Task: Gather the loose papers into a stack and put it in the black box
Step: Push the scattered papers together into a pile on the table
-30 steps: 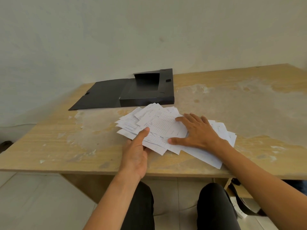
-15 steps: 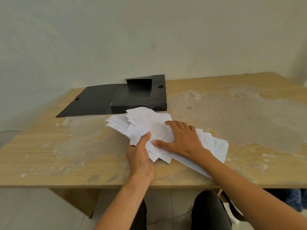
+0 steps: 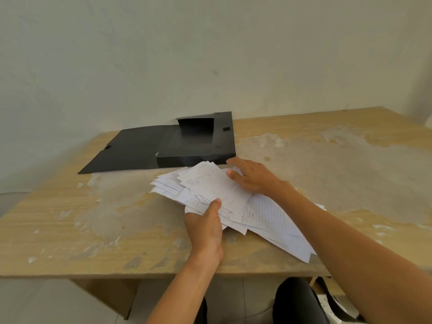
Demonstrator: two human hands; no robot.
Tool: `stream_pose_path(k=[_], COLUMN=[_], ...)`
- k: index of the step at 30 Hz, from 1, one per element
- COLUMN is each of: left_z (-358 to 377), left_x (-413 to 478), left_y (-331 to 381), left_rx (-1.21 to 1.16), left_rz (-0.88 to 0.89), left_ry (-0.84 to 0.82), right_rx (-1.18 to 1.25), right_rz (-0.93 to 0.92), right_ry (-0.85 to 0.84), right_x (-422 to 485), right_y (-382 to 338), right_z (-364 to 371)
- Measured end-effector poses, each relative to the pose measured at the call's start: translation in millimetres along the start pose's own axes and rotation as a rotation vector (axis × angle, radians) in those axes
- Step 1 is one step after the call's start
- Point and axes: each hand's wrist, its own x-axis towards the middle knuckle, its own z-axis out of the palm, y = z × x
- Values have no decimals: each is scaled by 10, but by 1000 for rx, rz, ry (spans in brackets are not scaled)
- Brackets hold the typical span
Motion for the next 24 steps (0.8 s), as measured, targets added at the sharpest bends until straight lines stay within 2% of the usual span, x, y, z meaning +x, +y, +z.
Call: stream_pose_path(k=[3, 8, 13, 19, 24], left_z=[-5, -6, 2, 8, -6], left_x=[14, 38, 30, 68, 135], left_y=[4, 0, 20, 42, 63], left_rx=[23, 41, 38, 55, 66], left_rz=[4, -11, -25, -60, -126], left_ry=[4, 19, 23, 37, 38], right_rx=[-53, -142, -138, -40, -79], right_rz=[-27, -83, -112, -100, -61], right_ry=[-72, 54, 59, -46, -156], right_x=[86, 181, 192, 20, -472], right_y=[4, 20, 6, 13, 198], right_z=[-20, -10, 63, -185, -552])
